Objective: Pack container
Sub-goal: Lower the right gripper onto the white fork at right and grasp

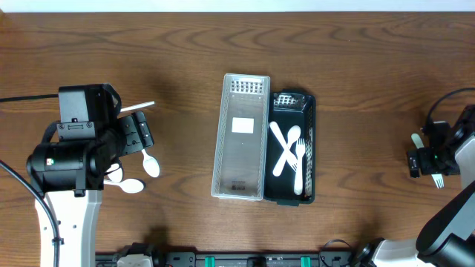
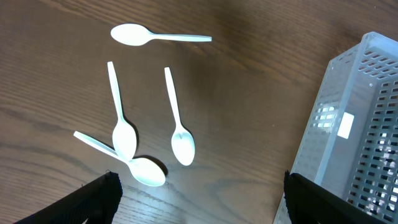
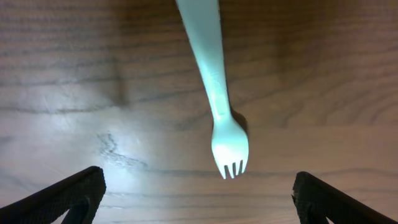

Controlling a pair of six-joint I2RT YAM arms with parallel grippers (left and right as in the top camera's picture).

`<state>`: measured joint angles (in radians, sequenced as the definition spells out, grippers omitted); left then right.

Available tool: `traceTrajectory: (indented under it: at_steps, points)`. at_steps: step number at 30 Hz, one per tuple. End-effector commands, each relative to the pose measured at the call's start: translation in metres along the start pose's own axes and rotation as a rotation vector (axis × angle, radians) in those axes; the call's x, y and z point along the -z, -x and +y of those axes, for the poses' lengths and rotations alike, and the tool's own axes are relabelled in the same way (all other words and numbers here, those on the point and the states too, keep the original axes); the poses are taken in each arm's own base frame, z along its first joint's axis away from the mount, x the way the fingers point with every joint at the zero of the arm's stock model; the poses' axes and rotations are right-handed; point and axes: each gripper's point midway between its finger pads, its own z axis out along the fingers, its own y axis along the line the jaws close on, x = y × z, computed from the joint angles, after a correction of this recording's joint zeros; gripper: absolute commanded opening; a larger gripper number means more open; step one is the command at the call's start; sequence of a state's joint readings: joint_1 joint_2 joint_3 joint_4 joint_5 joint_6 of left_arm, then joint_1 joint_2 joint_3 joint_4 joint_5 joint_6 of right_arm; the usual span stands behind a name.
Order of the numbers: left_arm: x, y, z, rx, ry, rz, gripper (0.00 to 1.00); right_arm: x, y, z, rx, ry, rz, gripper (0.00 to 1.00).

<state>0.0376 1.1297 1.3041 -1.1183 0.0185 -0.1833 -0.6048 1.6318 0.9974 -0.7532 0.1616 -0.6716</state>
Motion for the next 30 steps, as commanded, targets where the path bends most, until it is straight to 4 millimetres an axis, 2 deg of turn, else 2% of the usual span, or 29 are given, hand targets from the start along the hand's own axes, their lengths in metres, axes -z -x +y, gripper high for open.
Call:
traceTrajectory:
  at_steps: [1,5,16,23,30]
  points:
    - [0.004,0.004,0.003,-0.001,0.009,-0.020,0.86,-0.014,-0.011,0.000,0.109,0.030,0.049,0.99]
    - [0.004,0.004,0.003,-0.001,0.009,-0.020,0.86,-0.029,-0.016,0.003,0.108,0.060,0.080,0.99]
    - [0.004,0.004,0.003,-0.001,0.009,-0.020,0.86,-0.053,-0.025,0.005,0.083,0.138,0.088,0.99]
    - [0.004,0.004,0.003,-0.001,0.009,-0.020,0.86,-0.059,-0.022,0.004,0.069,0.156,0.063,0.97]
    - [0.004,0.004,0.003,-0.001,0.009,-0.020,0.86,-0.060,-0.020,0.007,0.025,0.218,0.002,0.89]
